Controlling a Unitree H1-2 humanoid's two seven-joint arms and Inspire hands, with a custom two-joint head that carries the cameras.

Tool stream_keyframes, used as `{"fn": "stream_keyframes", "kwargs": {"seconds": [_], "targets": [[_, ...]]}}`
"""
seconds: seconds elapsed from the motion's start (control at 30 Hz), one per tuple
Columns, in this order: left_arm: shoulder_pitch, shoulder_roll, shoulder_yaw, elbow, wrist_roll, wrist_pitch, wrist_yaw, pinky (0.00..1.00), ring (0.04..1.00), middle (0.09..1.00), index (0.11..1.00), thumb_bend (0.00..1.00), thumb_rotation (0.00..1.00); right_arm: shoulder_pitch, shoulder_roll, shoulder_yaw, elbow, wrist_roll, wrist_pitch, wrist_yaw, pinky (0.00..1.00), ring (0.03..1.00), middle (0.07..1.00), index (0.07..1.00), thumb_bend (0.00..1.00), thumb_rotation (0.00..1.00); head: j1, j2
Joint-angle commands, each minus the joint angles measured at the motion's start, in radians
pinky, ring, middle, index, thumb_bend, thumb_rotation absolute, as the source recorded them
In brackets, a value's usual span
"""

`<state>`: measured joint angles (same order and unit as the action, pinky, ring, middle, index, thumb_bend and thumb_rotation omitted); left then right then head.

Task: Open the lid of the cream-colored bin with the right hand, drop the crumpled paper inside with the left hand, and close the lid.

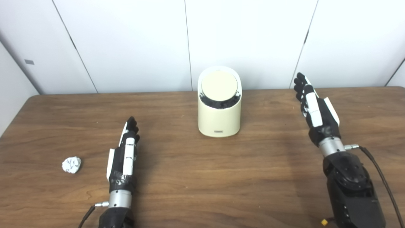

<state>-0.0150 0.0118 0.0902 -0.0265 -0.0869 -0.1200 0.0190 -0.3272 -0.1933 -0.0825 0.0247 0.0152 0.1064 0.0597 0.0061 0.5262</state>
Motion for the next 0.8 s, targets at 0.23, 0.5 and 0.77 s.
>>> {"fn": "stream_keyframes", "kwargs": {"seconds": [0.23, 0.5, 0.77], "targets": [[0.023, -0.021, -0.009, 0.050, 0.003, -0.038, 0.001, 1.00, 1.000, 0.999, 1.000, 0.33, 0.90, -0.103, -0.012, 0.066, -0.033, -0.083, 0.011, 0.012, 0.96, 0.969, 0.971, 0.964, 0.54, 0.98, 0.003, -0.036], [0.023, -0.019, -0.013, 0.061, 0.013, -0.050, 0.000, 1.00, 1.000, 0.998, 1.000, 0.27, 0.90, -0.176, -0.013, 0.113, -0.021, -0.176, 0.070, 0.004, 0.92, 0.955, 0.960, 0.963, 0.58, 0.99, 0.002, -0.046], [0.027, -0.023, -0.016, 0.056, 0.019, -0.051, 0.000, 1.00, 1.000, 0.993, 0.999, 0.27, 0.87, -0.244, -0.044, 0.182, -0.014, -0.293, 0.129, 0.022, 0.83, 0.904, 0.921, 0.935, 0.59, 1.00, 0.004, -0.047]]}}
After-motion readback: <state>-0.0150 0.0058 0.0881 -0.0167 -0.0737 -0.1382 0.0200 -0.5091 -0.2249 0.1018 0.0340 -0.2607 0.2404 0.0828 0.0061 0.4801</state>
